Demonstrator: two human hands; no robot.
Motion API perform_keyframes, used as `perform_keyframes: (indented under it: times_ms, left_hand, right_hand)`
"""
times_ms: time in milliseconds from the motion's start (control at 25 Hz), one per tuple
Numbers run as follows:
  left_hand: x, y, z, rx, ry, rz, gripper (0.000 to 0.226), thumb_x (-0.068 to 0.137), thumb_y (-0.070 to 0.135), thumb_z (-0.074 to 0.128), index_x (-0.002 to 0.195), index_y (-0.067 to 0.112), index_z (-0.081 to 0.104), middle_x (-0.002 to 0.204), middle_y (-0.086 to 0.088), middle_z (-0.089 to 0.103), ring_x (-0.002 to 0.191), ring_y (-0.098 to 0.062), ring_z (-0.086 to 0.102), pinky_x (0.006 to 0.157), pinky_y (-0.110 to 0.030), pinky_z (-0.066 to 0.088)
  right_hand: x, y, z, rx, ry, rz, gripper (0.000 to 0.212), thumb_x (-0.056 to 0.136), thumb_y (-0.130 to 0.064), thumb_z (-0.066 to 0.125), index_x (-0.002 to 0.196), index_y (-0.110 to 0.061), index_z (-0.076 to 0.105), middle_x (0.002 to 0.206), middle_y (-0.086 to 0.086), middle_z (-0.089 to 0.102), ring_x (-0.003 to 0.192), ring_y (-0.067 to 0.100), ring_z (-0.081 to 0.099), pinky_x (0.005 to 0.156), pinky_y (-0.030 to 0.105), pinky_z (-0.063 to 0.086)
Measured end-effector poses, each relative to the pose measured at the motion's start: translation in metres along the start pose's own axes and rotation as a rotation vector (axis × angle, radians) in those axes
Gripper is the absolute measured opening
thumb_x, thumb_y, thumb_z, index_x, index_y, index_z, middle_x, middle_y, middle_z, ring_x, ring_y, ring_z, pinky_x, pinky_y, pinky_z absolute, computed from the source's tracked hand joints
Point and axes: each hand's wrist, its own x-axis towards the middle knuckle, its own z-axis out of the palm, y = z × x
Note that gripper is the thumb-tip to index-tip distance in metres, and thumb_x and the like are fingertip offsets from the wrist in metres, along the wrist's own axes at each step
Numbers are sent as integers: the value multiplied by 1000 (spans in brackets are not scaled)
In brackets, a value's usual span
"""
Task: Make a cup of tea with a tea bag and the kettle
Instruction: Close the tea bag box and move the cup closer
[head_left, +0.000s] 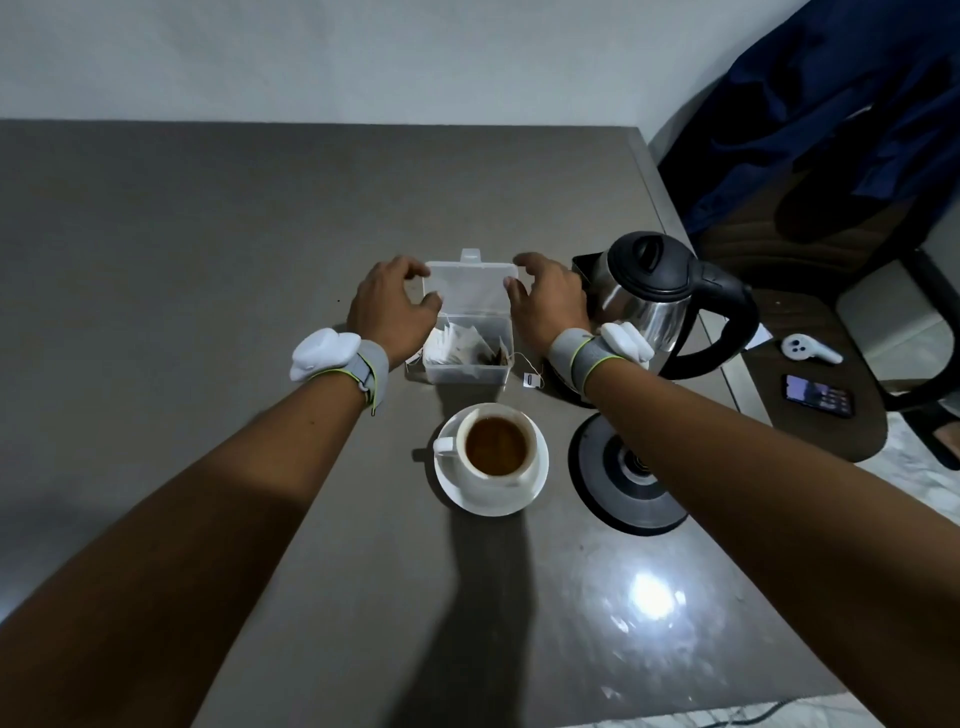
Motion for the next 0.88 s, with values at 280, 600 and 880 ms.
perform_keyframes:
  times_ms: [280, 600, 880]
  left_hand:
    - [28, 4, 10, 61, -195, -5, 46, 96, 30, 56, 140, 18, 53, 145, -7, 55, 130, -30, 52, 112, -37, 39]
    - [4, 0, 3, 66, -100, 32, 22, 90, 31, 65, 106, 20, 74, 110, -3, 75, 103, -25, 67, 94, -26, 45]
    - [-25, -18, 9, 120, -181, 73, 20, 86, 29, 71, 104, 21, 76, 114, -7, 73, 105, -29, 65, 93, -32, 48]
  right_hand:
    - [20, 6, 6, -7, -32, -8, 31, 98, -28, 57, 127, -22, 67, 125, 7, 69, 120, 28, 60, 97, 28, 45]
    - [9, 8, 5, -29, -55, -15, 17, 93, -26, 63, 99, -17, 76, 100, 9, 76, 103, 30, 66, 83, 26, 47]
    - [-24, 24, 12, -44, -130, -4, 19, 89, -29, 69, 102, -18, 78, 105, 9, 76, 106, 32, 66, 91, 35, 54]
